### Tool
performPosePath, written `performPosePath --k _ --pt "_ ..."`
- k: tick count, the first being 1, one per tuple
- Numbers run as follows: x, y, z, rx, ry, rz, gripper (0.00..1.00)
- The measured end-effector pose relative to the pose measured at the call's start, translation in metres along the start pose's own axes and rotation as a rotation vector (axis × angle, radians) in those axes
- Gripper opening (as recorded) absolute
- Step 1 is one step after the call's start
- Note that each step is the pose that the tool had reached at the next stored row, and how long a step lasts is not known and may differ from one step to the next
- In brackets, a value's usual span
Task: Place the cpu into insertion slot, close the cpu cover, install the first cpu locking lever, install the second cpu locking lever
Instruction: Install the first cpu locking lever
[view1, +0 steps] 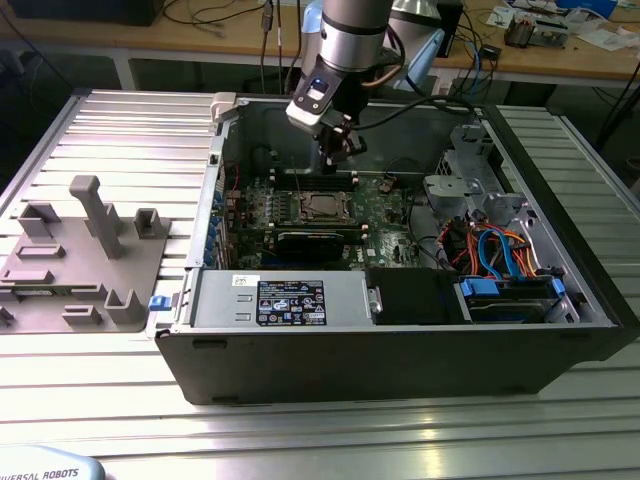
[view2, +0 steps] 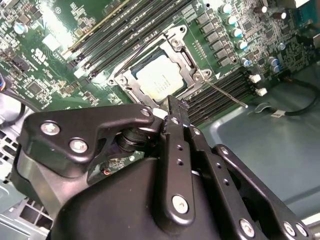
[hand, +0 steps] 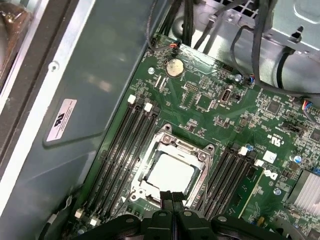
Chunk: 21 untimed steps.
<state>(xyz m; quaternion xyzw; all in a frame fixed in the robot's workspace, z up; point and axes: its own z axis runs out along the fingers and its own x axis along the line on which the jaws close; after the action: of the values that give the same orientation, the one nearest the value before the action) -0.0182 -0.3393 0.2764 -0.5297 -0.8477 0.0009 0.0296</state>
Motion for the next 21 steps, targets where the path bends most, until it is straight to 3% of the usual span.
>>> performPosePath --k 9,12,21 --pt "-0.0003 -0.0002 -0.0001 -0.0031 0.0093 -0.041 0.11" --pt "-0.0002 -0.0001 0.0000 -0.0070 0.0176 -0.055 0.11" --pt "-0.0003 -0.0001 0.0000 -0.0026 0.0162 -0.137 0.11"
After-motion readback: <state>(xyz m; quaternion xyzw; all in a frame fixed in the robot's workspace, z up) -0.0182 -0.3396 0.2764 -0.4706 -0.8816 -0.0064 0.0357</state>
